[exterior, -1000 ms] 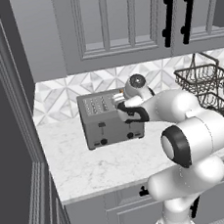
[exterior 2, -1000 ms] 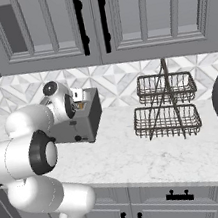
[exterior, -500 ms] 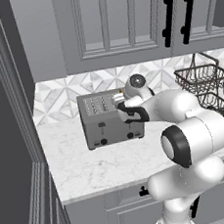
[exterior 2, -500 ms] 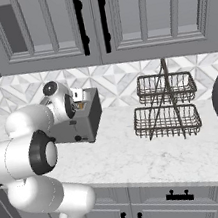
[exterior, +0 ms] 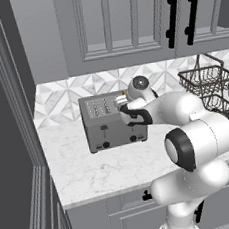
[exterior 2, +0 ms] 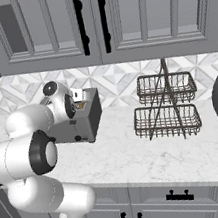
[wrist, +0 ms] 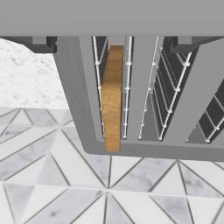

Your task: Start the toaster. Once the lever pops up, take the bread to the plate on the dining counter.

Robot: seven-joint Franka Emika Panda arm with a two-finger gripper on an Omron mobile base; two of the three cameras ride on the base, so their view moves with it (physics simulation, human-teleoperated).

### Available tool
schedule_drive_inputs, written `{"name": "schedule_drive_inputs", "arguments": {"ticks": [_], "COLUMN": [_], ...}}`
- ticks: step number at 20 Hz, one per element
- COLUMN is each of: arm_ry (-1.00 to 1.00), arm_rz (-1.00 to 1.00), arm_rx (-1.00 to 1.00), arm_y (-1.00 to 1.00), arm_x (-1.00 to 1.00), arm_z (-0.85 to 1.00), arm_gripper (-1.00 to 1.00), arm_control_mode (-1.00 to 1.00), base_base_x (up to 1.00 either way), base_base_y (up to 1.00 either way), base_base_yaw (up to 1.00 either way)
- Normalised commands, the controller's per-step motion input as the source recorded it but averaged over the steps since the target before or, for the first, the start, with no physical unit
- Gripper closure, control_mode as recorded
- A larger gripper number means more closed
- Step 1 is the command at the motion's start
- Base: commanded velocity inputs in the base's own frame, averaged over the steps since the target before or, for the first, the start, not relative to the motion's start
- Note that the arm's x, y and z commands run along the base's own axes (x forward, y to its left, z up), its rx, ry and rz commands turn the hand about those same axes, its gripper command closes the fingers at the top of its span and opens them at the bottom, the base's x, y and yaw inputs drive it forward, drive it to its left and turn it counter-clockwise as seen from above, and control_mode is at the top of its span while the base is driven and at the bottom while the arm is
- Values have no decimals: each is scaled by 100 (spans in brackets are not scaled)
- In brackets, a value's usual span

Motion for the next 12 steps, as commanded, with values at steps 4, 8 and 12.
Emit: {"name": "schedule_drive_inputs", "arguments": {"ticks": [4, 8, 12], "arm_ry": [0, 0, 0], "arm_rz": [0, 0, 0], "arm_rx": [0, 0, 0], "arm_y": [0, 0, 0], "arm_x": [0, 0, 0], "arm_z": [0, 0, 0], "arm_gripper": [-100, -100, -100], "arm_control_mode": [-100, -100, -100], "base_base_x": [0, 0, 0], "base_base_y": [0, 0, 0], "base_base_yaw": [0, 0, 0]}}
